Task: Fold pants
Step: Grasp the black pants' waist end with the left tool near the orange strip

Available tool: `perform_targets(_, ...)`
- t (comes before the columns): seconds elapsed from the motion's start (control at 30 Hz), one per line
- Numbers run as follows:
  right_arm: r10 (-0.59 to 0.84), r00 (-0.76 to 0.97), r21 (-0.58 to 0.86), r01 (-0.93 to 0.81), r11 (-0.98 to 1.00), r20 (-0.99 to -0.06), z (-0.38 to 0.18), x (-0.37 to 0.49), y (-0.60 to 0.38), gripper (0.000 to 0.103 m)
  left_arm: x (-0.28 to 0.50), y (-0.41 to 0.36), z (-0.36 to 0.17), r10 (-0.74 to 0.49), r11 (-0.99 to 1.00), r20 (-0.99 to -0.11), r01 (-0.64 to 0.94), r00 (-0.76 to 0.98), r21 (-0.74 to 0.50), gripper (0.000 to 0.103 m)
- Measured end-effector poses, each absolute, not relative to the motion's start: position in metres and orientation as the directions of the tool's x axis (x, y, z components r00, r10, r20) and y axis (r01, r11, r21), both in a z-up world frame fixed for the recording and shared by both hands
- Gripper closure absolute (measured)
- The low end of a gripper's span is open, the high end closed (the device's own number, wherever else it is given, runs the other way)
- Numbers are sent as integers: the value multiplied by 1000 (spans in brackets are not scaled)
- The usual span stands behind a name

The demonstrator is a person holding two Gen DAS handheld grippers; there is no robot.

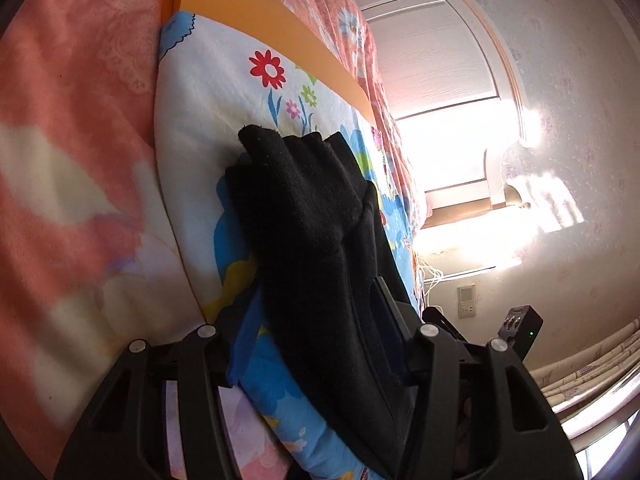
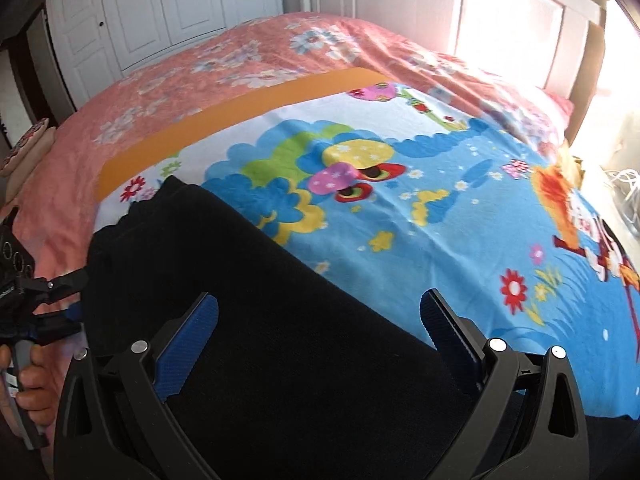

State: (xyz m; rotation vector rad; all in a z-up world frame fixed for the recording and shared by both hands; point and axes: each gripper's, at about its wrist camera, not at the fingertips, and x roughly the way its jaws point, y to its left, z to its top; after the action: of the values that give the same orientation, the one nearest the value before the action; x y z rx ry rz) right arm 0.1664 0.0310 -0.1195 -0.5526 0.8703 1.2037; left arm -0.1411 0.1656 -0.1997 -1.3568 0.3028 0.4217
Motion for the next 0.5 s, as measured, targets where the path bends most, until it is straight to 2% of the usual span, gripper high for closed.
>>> perform_targets(0.13, 517, 42, 70, -978, 195, -855, -131, 140, 85, 7, -139, 171, -204, 123, 111, -438, -451, 891, -886, 50)
perform_targets(0.17, 486, 67, 41, -978, 206, -871, -138, 139, 96, 7, -138, 172, -204, 128, 101, -438, -451, 890, -887, 50)
perform_targets(0.23, 398, 242, -126, -947, 296, -885, -154, 148, 114, 8, -138, 174, -203, 130, 86, -440, -452, 888, -888, 49)
perform_targets(0.33, 413, 262, -91, -916, 390, -872, -152, 171, 113, 8, -139, 182, -205, 122, 66, -437, -447, 891, -892, 49)
perform_targets(0.43, 460, 415, -181, -864, 470, -785, -126, 182, 88, 6, -135, 187, -201, 126, 77, -458, -469, 880, -880, 49)
perform_targets(0.5, 489, 371, -90, -858, 505, -790, -112, 193, 65, 6, -129, 191, -198, 129, 92, -475, -487, 871, -868, 49)
